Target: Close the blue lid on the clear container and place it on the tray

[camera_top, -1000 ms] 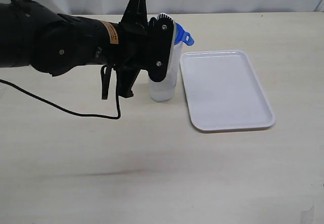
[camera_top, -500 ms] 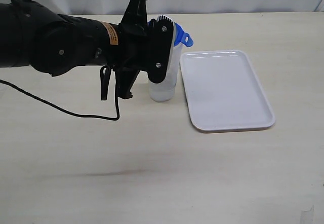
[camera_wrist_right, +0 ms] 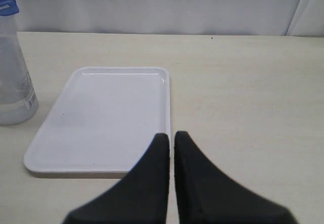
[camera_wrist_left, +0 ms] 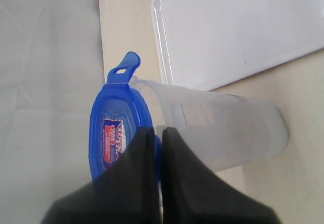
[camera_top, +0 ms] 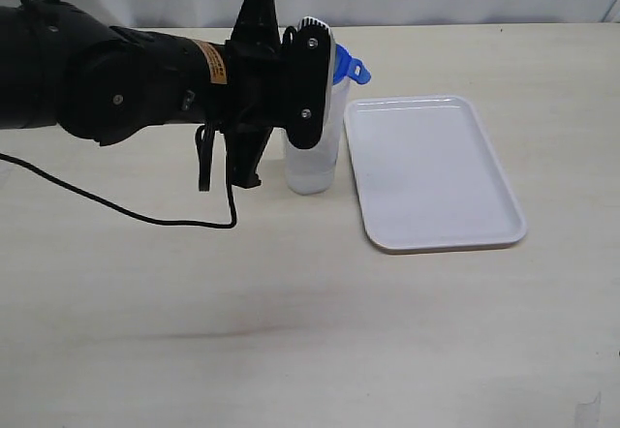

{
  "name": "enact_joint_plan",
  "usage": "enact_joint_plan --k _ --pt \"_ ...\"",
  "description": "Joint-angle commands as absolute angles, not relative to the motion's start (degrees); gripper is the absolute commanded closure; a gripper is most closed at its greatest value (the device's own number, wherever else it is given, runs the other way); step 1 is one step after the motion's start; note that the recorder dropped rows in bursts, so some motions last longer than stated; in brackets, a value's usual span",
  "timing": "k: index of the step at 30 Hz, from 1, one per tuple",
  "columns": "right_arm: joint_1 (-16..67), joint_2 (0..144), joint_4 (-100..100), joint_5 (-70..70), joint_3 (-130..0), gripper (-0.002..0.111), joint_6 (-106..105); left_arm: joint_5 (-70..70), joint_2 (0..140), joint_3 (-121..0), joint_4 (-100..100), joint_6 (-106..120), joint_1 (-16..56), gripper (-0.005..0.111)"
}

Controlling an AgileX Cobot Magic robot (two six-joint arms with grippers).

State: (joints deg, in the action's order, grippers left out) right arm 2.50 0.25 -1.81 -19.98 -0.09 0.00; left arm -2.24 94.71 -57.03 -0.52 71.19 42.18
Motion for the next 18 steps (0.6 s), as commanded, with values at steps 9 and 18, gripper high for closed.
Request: enact_joint_plan --k 9,18 --pt "2.2 0.0 -1.8 -19.8 0.0 0.104 -0.3 -3.0 94.2 -57.5 4.5 70.6 42.6 0.107" --pt "2.2 0.0 -1.8 -19.8 0.0 0.104 -0.3 -2.7 94.2 -57.5 5.5 70.6 42.6 0.107"
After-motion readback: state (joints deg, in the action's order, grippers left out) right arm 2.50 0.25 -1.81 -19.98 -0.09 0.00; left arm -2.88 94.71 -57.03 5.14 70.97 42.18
